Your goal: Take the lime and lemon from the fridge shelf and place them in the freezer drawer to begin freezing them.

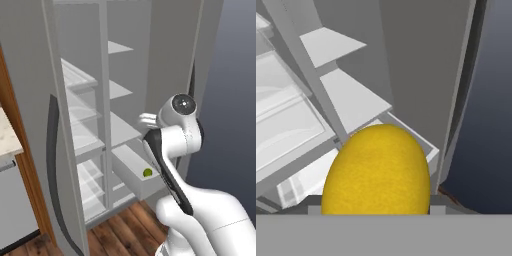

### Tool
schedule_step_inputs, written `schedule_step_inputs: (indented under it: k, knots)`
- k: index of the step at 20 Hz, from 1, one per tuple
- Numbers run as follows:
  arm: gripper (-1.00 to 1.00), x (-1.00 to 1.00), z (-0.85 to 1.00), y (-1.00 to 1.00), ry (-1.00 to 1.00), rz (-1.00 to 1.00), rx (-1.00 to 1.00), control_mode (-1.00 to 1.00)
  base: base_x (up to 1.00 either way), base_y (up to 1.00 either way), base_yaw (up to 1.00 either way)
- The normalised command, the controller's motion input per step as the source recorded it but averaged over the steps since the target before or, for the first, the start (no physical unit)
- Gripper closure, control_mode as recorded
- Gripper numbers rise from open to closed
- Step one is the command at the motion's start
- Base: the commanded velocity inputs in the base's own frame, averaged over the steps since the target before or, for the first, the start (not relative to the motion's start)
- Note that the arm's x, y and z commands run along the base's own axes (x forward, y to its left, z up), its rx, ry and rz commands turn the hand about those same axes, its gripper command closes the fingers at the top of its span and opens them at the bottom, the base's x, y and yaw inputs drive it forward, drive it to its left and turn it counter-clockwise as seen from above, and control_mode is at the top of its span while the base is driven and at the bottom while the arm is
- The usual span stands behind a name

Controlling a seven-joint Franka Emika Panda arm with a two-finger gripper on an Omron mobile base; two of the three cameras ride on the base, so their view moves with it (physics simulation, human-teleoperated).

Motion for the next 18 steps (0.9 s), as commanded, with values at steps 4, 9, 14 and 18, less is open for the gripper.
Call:
schedule_step_inputs:
  k: [4, 9, 14, 18]
  knots:
    - [1.00, 0.08, 0.00, 0.00, 0.02, 0.00, 0.00, -1.00, 0.23, 0.00, 0.00]
    - [1.00, 0.32, -0.14, -0.10, 0.20, 0.00, 0.00, -1.00, 0.00, 0.00, 0.00]
    - [1.00, 0.40, -0.43, -0.19, 0.32, 0.00, 0.00, -1.00, 0.00, 0.00, 0.00]
    - [1.00, 0.51, -0.69, -0.15, 0.34, 0.00, 0.00, -1.00, 0.00, 0.00, 0.00]
